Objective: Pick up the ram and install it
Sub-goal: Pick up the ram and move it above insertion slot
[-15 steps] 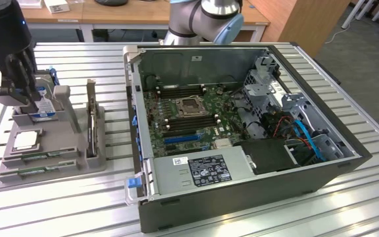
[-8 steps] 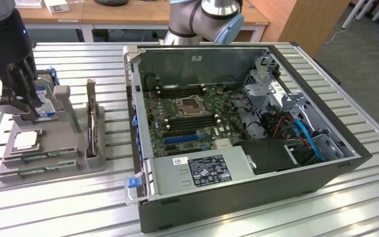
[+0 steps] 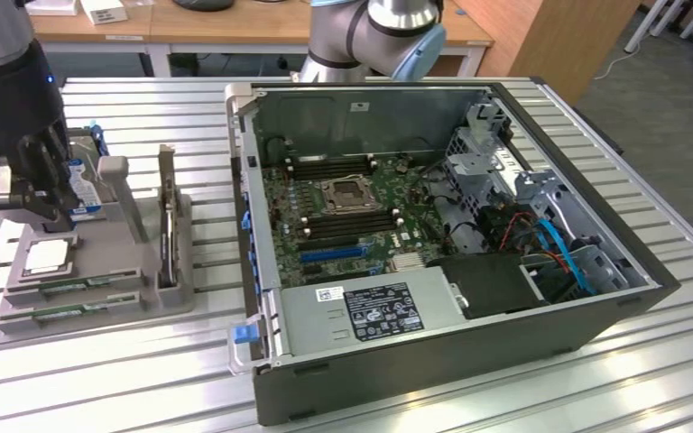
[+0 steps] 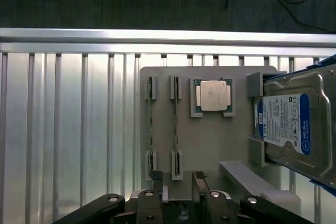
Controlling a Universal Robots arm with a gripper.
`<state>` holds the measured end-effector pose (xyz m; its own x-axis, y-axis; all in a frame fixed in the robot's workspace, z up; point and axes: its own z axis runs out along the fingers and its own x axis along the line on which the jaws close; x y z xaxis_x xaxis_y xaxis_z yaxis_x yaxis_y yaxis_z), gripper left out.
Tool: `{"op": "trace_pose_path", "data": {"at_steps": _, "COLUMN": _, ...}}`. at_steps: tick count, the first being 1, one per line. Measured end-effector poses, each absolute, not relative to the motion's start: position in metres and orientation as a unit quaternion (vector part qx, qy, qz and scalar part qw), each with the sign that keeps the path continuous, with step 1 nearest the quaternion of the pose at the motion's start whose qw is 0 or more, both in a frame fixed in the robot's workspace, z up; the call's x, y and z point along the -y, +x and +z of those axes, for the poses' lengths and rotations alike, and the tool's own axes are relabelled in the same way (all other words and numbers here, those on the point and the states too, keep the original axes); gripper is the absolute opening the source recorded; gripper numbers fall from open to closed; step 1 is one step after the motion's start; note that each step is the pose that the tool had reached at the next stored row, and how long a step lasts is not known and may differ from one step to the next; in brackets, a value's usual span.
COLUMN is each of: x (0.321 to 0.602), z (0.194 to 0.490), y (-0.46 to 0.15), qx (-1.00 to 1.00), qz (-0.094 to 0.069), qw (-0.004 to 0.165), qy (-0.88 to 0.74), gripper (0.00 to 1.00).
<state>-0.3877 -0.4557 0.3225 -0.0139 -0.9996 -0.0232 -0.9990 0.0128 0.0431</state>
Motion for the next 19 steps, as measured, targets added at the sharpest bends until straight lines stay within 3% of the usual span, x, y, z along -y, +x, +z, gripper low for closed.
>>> {"op": "trace_pose_path", "data": {"at_steps": 19, "x": 0.461, "z": 0.288, "y": -0.389, "qx": 0.711, "qz": -0.024, "qw": 0.007, "qy": 0.702, "gripper": 0.36}}
